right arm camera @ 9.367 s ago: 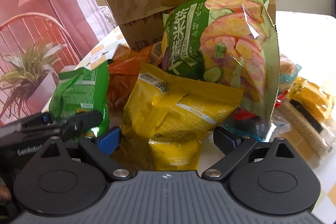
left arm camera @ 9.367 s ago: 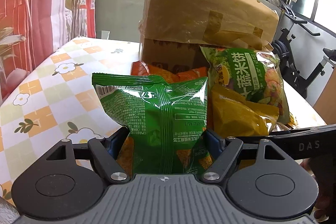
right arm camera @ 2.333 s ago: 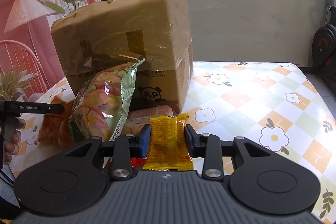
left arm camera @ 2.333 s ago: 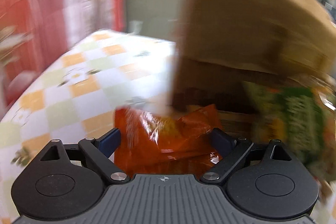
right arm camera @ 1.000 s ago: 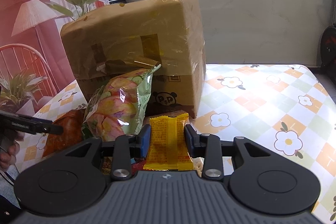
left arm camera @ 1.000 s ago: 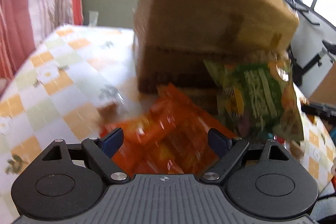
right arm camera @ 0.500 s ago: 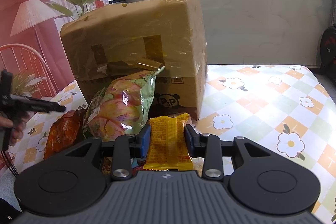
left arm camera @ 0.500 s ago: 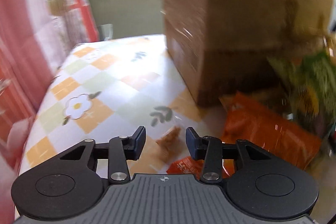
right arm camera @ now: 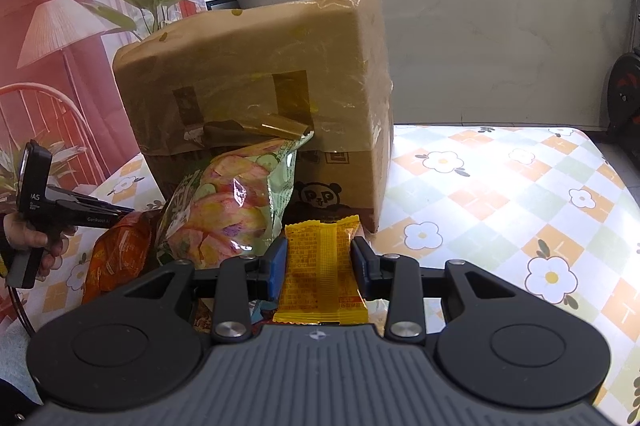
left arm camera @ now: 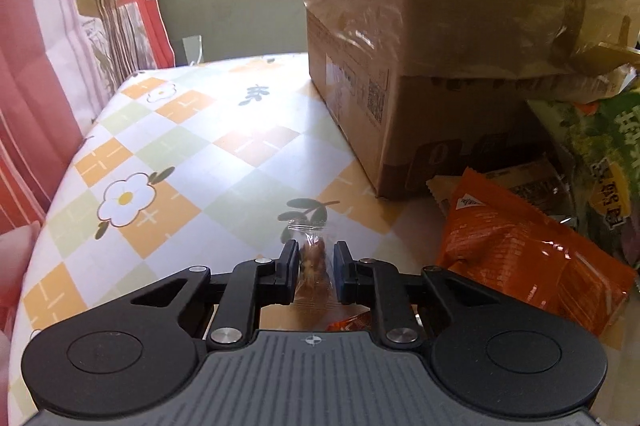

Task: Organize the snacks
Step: 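Carry both cakes over the box and open both tools to release them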

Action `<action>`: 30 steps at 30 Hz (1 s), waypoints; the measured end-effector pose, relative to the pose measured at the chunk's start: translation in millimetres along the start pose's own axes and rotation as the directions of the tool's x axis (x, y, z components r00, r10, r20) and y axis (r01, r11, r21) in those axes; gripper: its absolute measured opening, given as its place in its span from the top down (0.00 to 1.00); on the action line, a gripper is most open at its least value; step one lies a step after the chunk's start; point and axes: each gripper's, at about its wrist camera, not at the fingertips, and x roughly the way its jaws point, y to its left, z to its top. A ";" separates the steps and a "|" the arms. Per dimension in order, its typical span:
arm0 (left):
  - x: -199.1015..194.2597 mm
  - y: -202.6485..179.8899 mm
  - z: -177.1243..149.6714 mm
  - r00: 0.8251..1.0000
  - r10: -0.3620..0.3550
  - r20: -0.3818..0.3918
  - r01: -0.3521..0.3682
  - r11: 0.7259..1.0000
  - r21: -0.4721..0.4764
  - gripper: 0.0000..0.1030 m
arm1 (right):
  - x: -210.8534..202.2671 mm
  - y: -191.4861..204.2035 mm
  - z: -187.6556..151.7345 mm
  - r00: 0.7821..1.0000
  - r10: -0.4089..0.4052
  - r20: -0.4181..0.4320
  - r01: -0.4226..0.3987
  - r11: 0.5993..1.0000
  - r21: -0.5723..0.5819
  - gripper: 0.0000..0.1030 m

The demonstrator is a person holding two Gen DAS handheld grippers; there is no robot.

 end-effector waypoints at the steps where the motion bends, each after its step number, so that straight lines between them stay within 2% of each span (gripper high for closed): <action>1: -3.8 2.1 0.0 1.000 -0.001 0.007 0.001 1.000 -0.013 0.81 | -0.4 0.1 0.9 1.000 0.000 0.003 0.000 1.000 -0.001 0.65; 6: -41.0 6.3 13.2 0.995 0.001 0.103 0.004 0.999 -0.054 0.81 | -4.8 3.3 10.9 1.000 0.006 0.031 -0.005 1.000 -0.018 0.65; 9: -73.9 0.8 32.9 0.980 -0.007 0.198 0.015 0.999 -0.042 0.81 | -11.1 6.8 25.2 0.997 0.020 0.071 -0.018 0.999 -0.031 0.65; 12: -108.6 -8.6 57.5 0.952 -0.017 0.305 0.027 0.999 -0.031 0.81 | -20.2 12.4 45.2 0.990 0.038 0.132 -0.032 0.998 -0.054 0.65; 17: -152.7 -30.1 99.2 0.884 -0.065 0.463 0.079 0.997 -0.009 0.81 | -34.9 21.1 86.6 0.969 0.079 0.232 -0.056 0.993 -0.104 0.65; 21: -154.2 -56.3 137.6 0.863 -0.101 0.495 0.095 0.995 0.037 0.81 | -27.5 28.8 125.6 0.959 0.093 0.268 -0.046 0.983 -0.176 0.65; 23: -144.0 -71.0 156.1 0.862 -0.106 0.496 0.095 0.994 0.049 0.81 | -15.2 31.3 143.7 0.955 0.095 0.280 -0.040 0.980 -0.198 0.65; 25: -128.2 -80.3 175.0 0.868 -0.124 0.480 0.124 0.992 0.033 0.81 | 3.4 32.1 161.8 0.957 0.100 0.273 -0.047 0.980 -0.193 0.65; 27: -107.3 -90.0 192.8 0.882 -0.119 0.455 0.130 0.991 0.007 0.81 | 23.9 33.3 174.6 0.963 0.085 0.257 -0.036 0.981 -0.189 0.65; 30: -81.3 -105.0 206.8 0.907 -0.076 0.415 0.094 0.995 -0.024 0.80 | 51.6 32.3 185.4 0.977 0.057 0.207 -0.024 0.987 -0.158 0.64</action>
